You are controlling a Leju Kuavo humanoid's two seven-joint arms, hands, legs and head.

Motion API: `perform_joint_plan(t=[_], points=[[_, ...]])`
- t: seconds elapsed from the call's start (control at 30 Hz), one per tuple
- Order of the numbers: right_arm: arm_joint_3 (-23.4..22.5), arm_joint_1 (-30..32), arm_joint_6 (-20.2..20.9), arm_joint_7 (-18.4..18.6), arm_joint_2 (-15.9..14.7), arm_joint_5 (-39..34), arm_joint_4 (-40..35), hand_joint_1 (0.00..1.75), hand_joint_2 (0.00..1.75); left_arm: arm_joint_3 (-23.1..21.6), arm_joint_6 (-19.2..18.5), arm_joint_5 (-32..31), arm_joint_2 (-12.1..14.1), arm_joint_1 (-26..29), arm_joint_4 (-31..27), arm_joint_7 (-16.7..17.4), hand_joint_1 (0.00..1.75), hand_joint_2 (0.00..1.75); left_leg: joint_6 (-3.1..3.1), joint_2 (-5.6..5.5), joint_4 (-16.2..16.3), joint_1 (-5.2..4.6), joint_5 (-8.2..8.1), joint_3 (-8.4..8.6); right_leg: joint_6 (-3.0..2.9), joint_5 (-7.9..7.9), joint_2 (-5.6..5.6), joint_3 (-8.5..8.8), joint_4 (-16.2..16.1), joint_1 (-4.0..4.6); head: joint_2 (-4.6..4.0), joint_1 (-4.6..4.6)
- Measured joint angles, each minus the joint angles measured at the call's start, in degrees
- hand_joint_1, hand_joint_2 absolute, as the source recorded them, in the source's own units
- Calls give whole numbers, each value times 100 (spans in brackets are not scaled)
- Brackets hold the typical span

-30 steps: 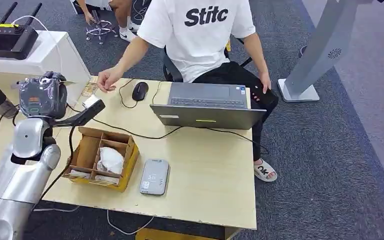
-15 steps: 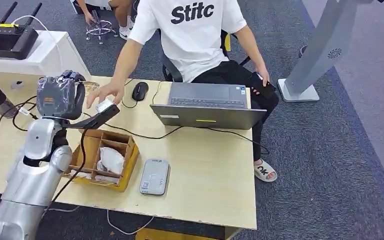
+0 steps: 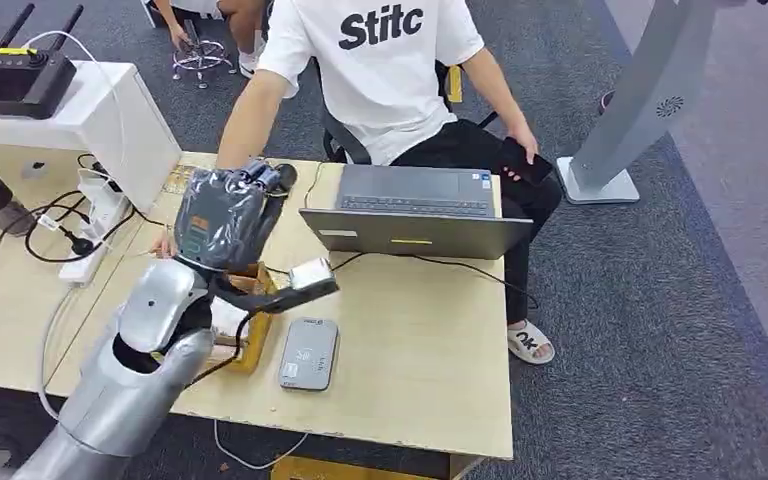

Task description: Pass the card to the sensor for recognition and then transmit it.

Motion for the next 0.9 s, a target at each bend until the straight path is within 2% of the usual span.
perform_joint_plan(t=[0.13,0.47,0.9], points=[[-87,6,-24,9,13,-11,0,0,175,-477,-101,-42,87,139,-433,90,175,175,-1,2,-1,0,-1,0,0,0,1,-2,0,0,0,0],[-203,9,-37,-28,31,-61,0,0,175,-934,-280,151,317,305,-904,90,175,175,0,1,-1,0,1,0,0,0,1,-1,1,1,0,0],[-269,9,-42,-42,61,-61,0,0,175,-1115,-317,227,500,355,-1059,112,175,175,0,1,-1,0,1,-1,0,0,0,-1,1,1,0,-2]])
